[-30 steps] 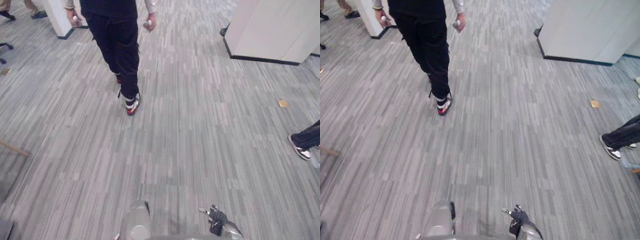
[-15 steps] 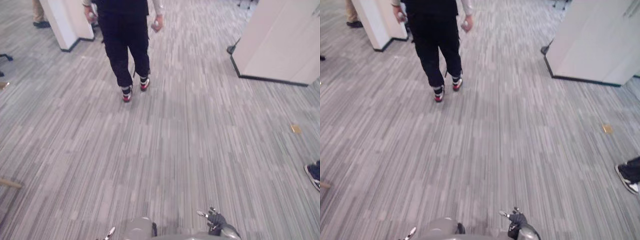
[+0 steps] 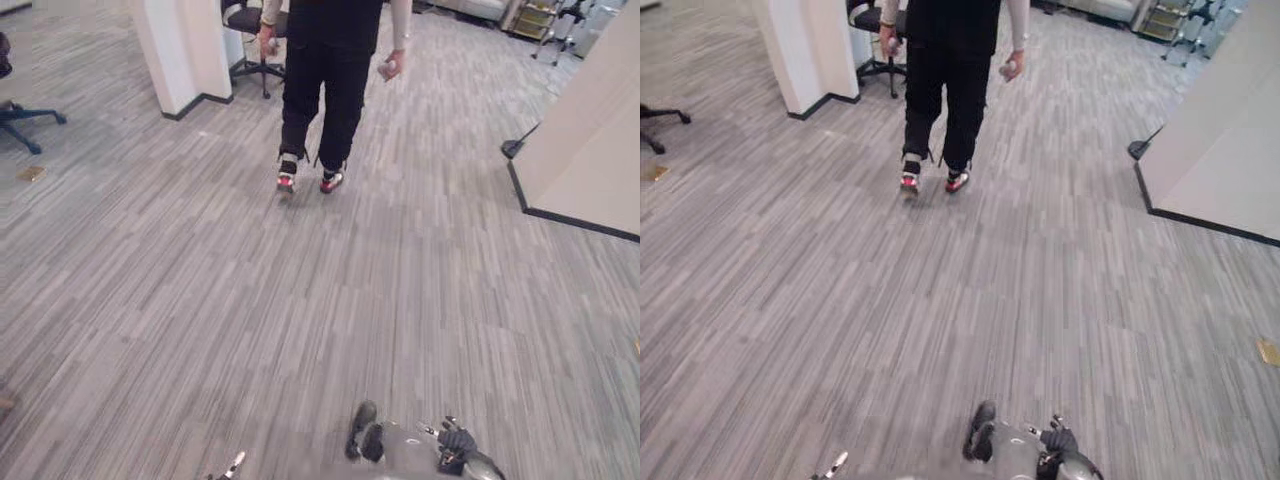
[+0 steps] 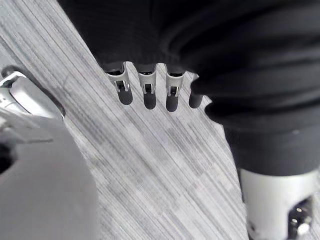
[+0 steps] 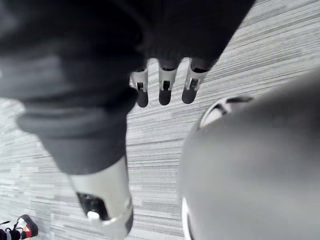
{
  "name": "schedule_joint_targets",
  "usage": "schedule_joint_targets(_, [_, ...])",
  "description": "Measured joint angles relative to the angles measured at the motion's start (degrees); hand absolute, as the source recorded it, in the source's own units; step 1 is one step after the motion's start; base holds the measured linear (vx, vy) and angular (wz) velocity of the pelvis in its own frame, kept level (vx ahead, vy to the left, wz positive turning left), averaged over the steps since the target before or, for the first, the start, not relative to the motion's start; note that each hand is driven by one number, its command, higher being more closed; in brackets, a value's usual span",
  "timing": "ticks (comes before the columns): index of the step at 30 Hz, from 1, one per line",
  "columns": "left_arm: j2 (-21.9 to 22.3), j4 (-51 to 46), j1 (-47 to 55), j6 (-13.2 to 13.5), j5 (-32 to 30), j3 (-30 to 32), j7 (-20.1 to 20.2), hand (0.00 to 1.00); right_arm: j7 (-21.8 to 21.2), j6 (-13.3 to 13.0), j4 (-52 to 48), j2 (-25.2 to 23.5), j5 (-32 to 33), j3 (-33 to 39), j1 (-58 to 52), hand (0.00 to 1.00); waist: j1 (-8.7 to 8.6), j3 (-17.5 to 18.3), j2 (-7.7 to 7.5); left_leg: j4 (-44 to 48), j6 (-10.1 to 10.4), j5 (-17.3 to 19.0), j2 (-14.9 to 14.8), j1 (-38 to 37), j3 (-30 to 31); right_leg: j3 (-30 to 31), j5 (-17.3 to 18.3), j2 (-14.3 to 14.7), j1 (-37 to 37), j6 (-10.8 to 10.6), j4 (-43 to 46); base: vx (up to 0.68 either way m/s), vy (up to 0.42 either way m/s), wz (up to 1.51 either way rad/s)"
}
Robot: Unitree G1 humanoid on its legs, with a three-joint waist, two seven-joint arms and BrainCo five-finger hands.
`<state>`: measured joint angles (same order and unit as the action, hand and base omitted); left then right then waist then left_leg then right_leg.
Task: Organize washtable
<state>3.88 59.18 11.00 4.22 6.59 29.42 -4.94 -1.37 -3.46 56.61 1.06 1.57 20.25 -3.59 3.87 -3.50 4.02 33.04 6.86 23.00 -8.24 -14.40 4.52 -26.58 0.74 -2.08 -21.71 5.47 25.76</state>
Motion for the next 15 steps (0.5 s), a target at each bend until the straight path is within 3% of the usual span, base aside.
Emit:
schedule_joint_targets(1, [0.5, -0.2, -0.1, 0.1, 0.0, 1.1, 0.0, 0.0, 0.0, 0.0, 0.0, -0.1, 0.0, -0.2, 0.2, 0.0, -0.01, -0.1, 0.3, 4.6, -3.1, -5.0, 1.0, 1.9, -0.2, 0.1, 1.3, 0.0, 0.7, -0.1, 0.8, 0.79, -0.124, -0.42])
schedule_joint_targets(2, [1.0, 0.0, -0.1, -0.1, 0.0, 2.6, 0.0, 0.0, -0.1, -0.1, 0.0, 0.1, -0.1, -1.1, 0.2, 0.0, 0.09, 0.1, 0.47, 14.7, -4.6, -18.9, 1.5, 6.4, -1.3, 1.0, 2.9, 1.6, 4.4, -0.5, -1.9, 0.85, -0.079, -0.8])
schedule_joint_targets(3, [0.8, 0.7, 0.5, -0.2, 0.0, 2.6, 0.0, 0.0, 0.0, -0.1, 0.6, 0.4, 0.0, -2.0, 1.1, 0.0, 0.77, -0.1, 1.59, 24.7, -2.2, -27.7, -0.2, 11.5, -3.0, 3.6, 2.9, 4.1, 8.5, -0.6, -6.5, 0.82, -0.06, -0.88])
schedule_joint_targets(4, [0.5, 1.0, 0.5, -0.2, 0.0, 2.6, 0.1, 0.0, 0.0, -0.1, 1.5, 0.4, 0.0, -2.4, 1.9, 0.0, 0.94, -0.3, 1.97, 30.3, -3.9, -24.9, -1.5, 14.7, -4.6, 4.6, 2.9, 5.2, 10.4, -0.6, -8.2, 0.78, 0.0, -0.97])
schedule_joint_targets(5, [-0.5, 1.0, 0.5, -0.2, 0.0, 2.6, 0.0, 0.0, 0.0, 0.0, 4.4, -0.2, 0.0, -2.8, 3.1, 0.0, 1.8, -0.7, 1.29, 38.0, -7.0, -18.5, -3.4, 20.3, -6.9, 6.8, 2.9, 6.0, 14.1, -0.6, -10.8, 0.38, 0.002, -0.7])
schedule_joint_targets(6, [-1.0, 1.0, 0.5, -0.2, 0.1, 2.6, 0.0, 0.0, 0.0, 0.1, 5.9, -0.5, 0.0, -3.0, 3.8, 0.0, 2.05, -1.2, 0.42, 39.4, -7.4, -16.1, -3.7, 22.2, -7.6, 8.2, 2.9, 6.0, 16.1, -0.6, -12.0, 0.61, 0.064, -0.78])
schedule_joint_targets(7, [-1.9, 1.0, 1.0, -0.3, 0.3, 2.5, 0.0, 0.0, 0.1, 0.1, 7.9, -1.0, 0.0, -3.4, 4.4, 0.0, 2.99, -2.1, -1.41, 38.4, -7.3, -12.1, -3.8, 25.9, -8.0, 10.1, 2.8, 5.1, 19.9, -0.7, -14.3, 0.55, 0.133, -0.7])
schedule_joint_targets(8, [-2.3, 1.0, 1.8, -0.2, 0.7, 2.5, 0.0, 0.0, 0.1, 0.0, 8.6, -2.2, 0.0, -3.3, 4.4, 0.0, 3.26, -2.8, -2.88, 33.8, -6.3, -8.8, -4.8, 29.1, -8.0, 11.4, 2.9, 4.1, 23.0, -1.0, -16.0, 0.65, 0.176, -0.65])
schedule_joint_targets(9, [-2.4, 1.0, 2.0, -0.3, 0.9, 2.5, -0.1, 0.0, 0.1, -0.1, 9.1, -2.4, 0.0, -3.2, 4.5, 0.0, 3.33, -3.1, -3.49, 29.8, -5.5, -7.9, -5.4, 30.5, -8.0, 11.6, 3.1, 3.4, 24.4, -2.1, -16.6, 0.46, 0.22, -0.52])
schedule_joint_targets(10, [-2.5, 1.0, 2.5, -0.4, 1.5, 2.0, -0.1, 0.0, 0.2, -0.2, 9.5, -2.4, 0.0, -3.2, 4.5, 0.0, 3.09, -3.3, -4.38, 17.9, -4.6, -7.6, -5.8, 31.8, -8.1, 11.9, 4.5, 2.1, 26.1, -5.1, -17.4, 0.4, 0.286, -0.33])
schedule_joint_targets(11, [-2.2, 1.0, 2.8, -0.5, 1.8, 0.6, -0.1, 0.0, 0.2, -0.4, 9.5, -1.9, 0.0, -3.2, 4.2, 0.0, 3.05, -3.2, -3.13, 2.2, -3.0, -9.7, -7.0, 31.7, -7.3, 12.2, 6.0, 2.0, 27.2, -7.8, -17.3, 0.39, 0.325, -0.25])
schedule_joint_targets(12, [-2.8, 1.3, 2.4, -0.6, 1.8, -0.3, -0.1, 0.0, 0.5, -0.5, 9.7, -1.6, 0.0, -3.2, 4.4, 0.0, 3.18, -3.6, -3.25, 2.3, -3.1, -9.9, -6.4, 31.1, -7.7, 12.8, 6.8, 1.1, 27.8, -9.1, -16.8, 0.39, 0.341, 0.04])
schedule_joint_targets(13, [-4.3, 1.0, 2.4, -0.3, 1.8, -1.0, -0.1, 0.0, 0.4, -0.1, 10.2, -2.7, -0.1, -3.3, 4.2, 0.0, 2.89, -2.7, -6.43, -1.7, -3.9, -10.7, -3.0, 29.4, -8.1, 12.6, 6.5, -1.3, 27.5, -8.9, -17.0, 0.38, 0.283, 0.36])
schedule_joint_targets(14, [-5.9, 0.9, 2.2, 0.6, 1.8, -2.5, -0.2, 0.0, 0.5, -0.2, 10.6, -3.0, -0.1, -3.1, 3.8, 0.0, 2.08, -2.2, -8.06, -3.5, -4.3, -11.1, -0.9, 28.9, -7.9, 12.4, 5.6, -2.0, 27.5, -8.9, -17.9, 0.36, 0.226, 0.47])
schedule_joint_targets(15, [-6.3, 0.9, 2.1, 0.7, 1.8, -2.8, -0.2, 0.0, 0.6, -0.2, 11.0, -2.9, -0.1, -2.8, 3.7, 0.0, 1.85, -2.0, -8.31, -3.5, -4.3, -11.0, -0.1, 28.8, -7.9, 12.0, 5.1, -2.3, 27.6, -8.4, -18.1, 0.3, 0.172, 0.39])
